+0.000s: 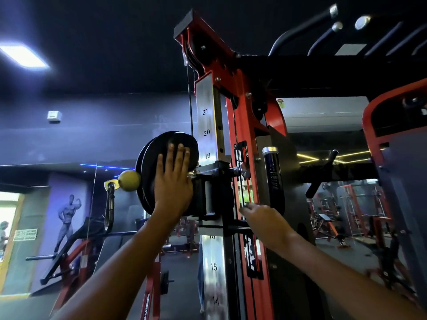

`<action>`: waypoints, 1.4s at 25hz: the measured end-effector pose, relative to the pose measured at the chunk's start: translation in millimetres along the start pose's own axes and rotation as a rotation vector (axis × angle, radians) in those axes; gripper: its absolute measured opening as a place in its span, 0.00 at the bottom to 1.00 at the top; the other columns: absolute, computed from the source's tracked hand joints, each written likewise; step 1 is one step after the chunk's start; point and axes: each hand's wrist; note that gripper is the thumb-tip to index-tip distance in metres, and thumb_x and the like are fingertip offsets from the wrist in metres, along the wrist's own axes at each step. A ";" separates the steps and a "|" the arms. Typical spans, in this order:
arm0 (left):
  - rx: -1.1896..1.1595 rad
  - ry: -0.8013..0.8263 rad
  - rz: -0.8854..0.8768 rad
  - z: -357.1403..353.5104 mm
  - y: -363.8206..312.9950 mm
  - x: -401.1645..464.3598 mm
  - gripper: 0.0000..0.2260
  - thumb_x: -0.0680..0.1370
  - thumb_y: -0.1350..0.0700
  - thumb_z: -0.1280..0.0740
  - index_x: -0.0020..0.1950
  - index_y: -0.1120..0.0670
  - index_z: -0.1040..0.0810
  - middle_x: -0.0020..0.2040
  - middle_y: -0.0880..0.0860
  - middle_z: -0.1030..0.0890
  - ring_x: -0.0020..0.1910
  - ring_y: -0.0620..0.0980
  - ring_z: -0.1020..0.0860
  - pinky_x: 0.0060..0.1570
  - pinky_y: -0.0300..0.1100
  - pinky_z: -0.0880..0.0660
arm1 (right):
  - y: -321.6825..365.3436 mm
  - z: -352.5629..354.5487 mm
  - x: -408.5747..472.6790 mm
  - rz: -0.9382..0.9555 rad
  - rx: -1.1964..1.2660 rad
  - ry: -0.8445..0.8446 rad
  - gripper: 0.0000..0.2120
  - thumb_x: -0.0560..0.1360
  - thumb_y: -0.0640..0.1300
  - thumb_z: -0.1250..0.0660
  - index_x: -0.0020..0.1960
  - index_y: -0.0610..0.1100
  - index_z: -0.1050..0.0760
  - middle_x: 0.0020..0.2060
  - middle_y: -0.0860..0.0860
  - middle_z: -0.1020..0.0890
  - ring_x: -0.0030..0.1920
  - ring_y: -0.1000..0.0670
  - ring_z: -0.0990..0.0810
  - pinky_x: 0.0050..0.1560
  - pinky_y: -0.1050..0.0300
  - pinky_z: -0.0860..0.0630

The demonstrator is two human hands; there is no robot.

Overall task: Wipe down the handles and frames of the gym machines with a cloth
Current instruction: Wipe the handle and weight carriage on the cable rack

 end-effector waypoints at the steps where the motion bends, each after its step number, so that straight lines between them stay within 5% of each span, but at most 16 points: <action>1: -0.004 -0.010 -0.002 -3.0 1.0 0.2 0.27 0.83 0.49 0.55 0.78 0.56 0.62 0.78 0.55 0.61 0.77 0.57 0.64 0.72 0.54 0.65 | -0.8 0.0 11.7 -0.042 0.029 -0.021 0.16 0.79 0.35 0.41 0.66 0.40 0.30 0.59 0.45 0.23 0.57 0.50 0.22 0.57 0.59 0.24; 5: -0.034 -0.050 -0.003 -10.1 8.1 -2.6 0.27 0.78 0.49 0.51 0.75 0.58 0.37 0.76 0.57 0.38 0.76 0.59 0.42 0.71 0.54 0.52 | 16.0 -34.2 18.0 0.087 -0.067 0.085 0.13 0.76 0.33 0.40 0.59 0.37 0.26 0.54 0.43 0.21 0.55 0.46 0.22 0.55 0.55 0.24; 8: -0.066 -0.067 -0.017 -14.6 14.8 -5.6 0.27 0.78 0.49 0.51 0.73 0.59 0.33 0.74 0.56 0.33 0.74 0.59 0.37 0.70 0.54 0.48 | 16.3 -54.8 -8.9 0.352 -0.430 0.074 0.16 0.67 0.44 0.28 0.54 0.40 0.20 0.54 0.44 0.19 0.59 0.45 0.23 0.65 0.50 0.29; 10: -0.084 -0.073 -0.028 -16.1 16.0 -5.4 0.27 0.78 0.49 0.50 0.72 0.60 0.32 0.73 0.57 0.33 0.73 0.59 0.36 0.70 0.54 0.49 | 12.0 -52.2 -2.2 0.381 -0.428 -0.038 0.20 0.60 0.43 0.22 0.51 0.42 0.18 0.52 0.47 0.17 0.59 0.48 0.21 0.67 0.51 0.32; 12: -0.089 -0.057 -0.031 -17.5 16.7 -6.2 0.27 0.77 0.49 0.51 0.72 0.60 0.32 0.73 0.57 0.33 0.74 0.58 0.37 0.70 0.54 0.50 | 15.0 -48.7 15.4 0.259 -0.220 -0.164 0.24 0.55 0.36 0.21 0.52 0.39 0.18 0.52 0.45 0.17 0.56 0.49 0.19 0.62 0.56 0.27; 15: -0.090 -0.030 -0.031 -19.6 17.0 -7.4 0.29 0.78 0.47 0.59 0.77 0.58 0.43 0.77 0.55 0.43 0.77 0.56 0.48 0.72 0.53 0.59 | 25.0 -55.9 18.4 0.306 -0.265 -0.079 0.23 0.69 0.38 0.30 0.64 0.36 0.27 0.62 0.43 0.23 0.65 0.46 0.27 0.66 0.55 0.30; 19: -0.116 -0.026 -0.030 -20.1 16.1 -10.1 0.27 0.81 0.49 0.59 0.79 0.57 0.53 0.79 0.54 0.54 0.78 0.55 0.58 0.73 0.53 0.62 | 0.9 -59.8 -27.9 0.522 -0.348 0.025 0.17 0.66 0.41 0.25 0.54 0.40 0.19 0.53 0.45 0.18 0.57 0.47 0.21 0.60 0.54 0.25; 22: -0.144 -0.013 -0.022 -16.9 15.8 -12.0 0.26 0.83 0.50 0.53 0.79 0.57 0.55 0.79 0.54 0.57 0.77 0.55 0.60 0.74 0.53 0.61 | -0.8 -48.9 -25.4 0.558 -0.304 -0.110 0.12 0.68 0.35 0.30 0.50 0.41 0.18 0.49 0.47 0.17 0.53 0.48 0.19 0.57 0.55 0.22; 24: -0.150 -0.017 -0.018 -15.8 15.7 -13.2 0.26 0.83 0.50 0.53 0.79 0.57 0.56 0.79 0.54 0.58 0.77 0.55 0.60 0.74 0.52 0.61 | 11.3 -46.3 -2.3 0.411 -0.238 -0.225 0.13 0.66 0.35 0.31 0.51 0.39 0.18 0.49 0.45 0.17 0.53 0.47 0.18 0.54 0.54 0.21; 27: -0.160 0.003 -0.011 -14.5 14.1 -13.9 0.26 0.83 0.50 0.55 0.79 0.57 0.57 0.79 0.54 0.59 0.77 0.55 0.61 0.74 0.52 0.61 | 33.2 -50.1 11.1 0.238 -0.235 -0.095 0.22 0.54 0.38 0.20 0.47 0.39 0.17 0.44 0.44 0.16 0.45 0.47 0.17 0.49 0.54 0.20; 32: -0.153 0.006 -0.005 -17.0 13.7 -14.1 0.26 0.83 0.51 0.55 0.79 0.58 0.56 0.79 0.55 0.57 0.78 0.56 0.60 0.74 0.52 0.60 | 26.3 -17.3 0.7 -0.257 -0.167 -0.148 0.02 0.66 0.36 0.27 0.37 0.39 0.20 0.31 0.46 0.19 0.32 0.49 0.20 0.49 0.53 0.22; 35: -0.147 0.009 0.010 -19.5 9.3 -18.0 0.26 0.82 0.51 0.57 0.79 0.58 0.55 0.79 0.55 0.56 0.78 0.56 0.59 0.74 0.54 0.59 | 32.4 -16.6 16.5 -0.278 -0.039 -0.019 0.09 0.74 0.32 0.38 0.51 0.38 0.22 0.45 0.44 0.19 0.45 0.47 0.19 0.53 0.54 0.22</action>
Point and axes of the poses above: each hand's wrist, its own x-axis towards the middle knuckle, its own z-axis out of the back of the hand, y = z × x
